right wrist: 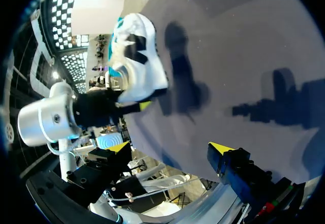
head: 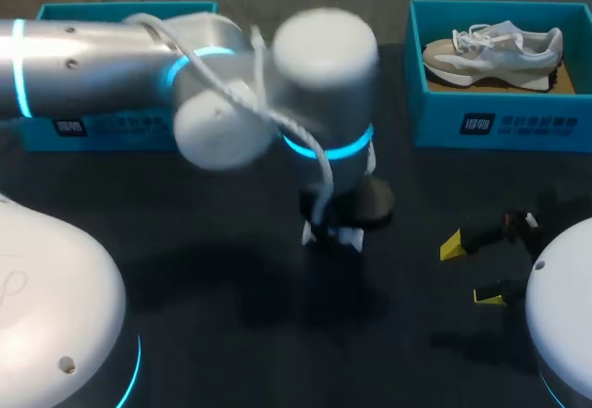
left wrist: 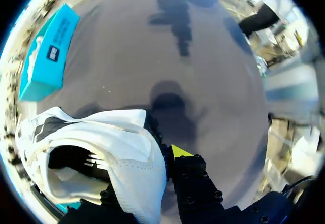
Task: Take the shoe out of the shoebox, open the shoe tongue, remove and reinsert the insole, then place the shoe into the shoebox
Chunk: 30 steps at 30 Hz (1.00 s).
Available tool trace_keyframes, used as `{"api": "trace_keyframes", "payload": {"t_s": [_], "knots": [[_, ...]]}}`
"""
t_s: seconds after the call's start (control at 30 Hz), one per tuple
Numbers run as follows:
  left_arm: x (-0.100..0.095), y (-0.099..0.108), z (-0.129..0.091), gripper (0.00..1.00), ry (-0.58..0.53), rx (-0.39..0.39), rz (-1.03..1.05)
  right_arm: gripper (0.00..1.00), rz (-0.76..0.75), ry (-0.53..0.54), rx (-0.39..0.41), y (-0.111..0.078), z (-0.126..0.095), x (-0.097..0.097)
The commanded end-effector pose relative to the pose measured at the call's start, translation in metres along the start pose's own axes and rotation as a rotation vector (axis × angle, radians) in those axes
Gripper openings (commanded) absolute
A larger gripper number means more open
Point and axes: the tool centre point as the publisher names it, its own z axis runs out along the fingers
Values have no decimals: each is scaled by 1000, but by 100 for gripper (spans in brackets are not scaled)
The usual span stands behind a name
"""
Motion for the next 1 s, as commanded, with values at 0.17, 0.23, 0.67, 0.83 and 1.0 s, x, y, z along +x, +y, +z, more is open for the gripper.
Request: {"api": "trace_keyframes", "payload": {"t_s": [0.17,0.23,0.67,0.83,1.0], "knots": [[-13,62,-70,0,24,32,82,100,1,-3,-2,-1,0,0],[-20,70,-77,0,34,8,58,100,1,-3,-2,-1,0,0],[-59,124,-114,0,27,-21,-88,100,1,-3,-2,-1,0,0],[-64,151,-126,0,30,-35,-112,100,1,-3,-2,-1,0,0],[-80,180,-135,0,88,-22,-218,100,1,-3,-2,-1,0,0]]}}
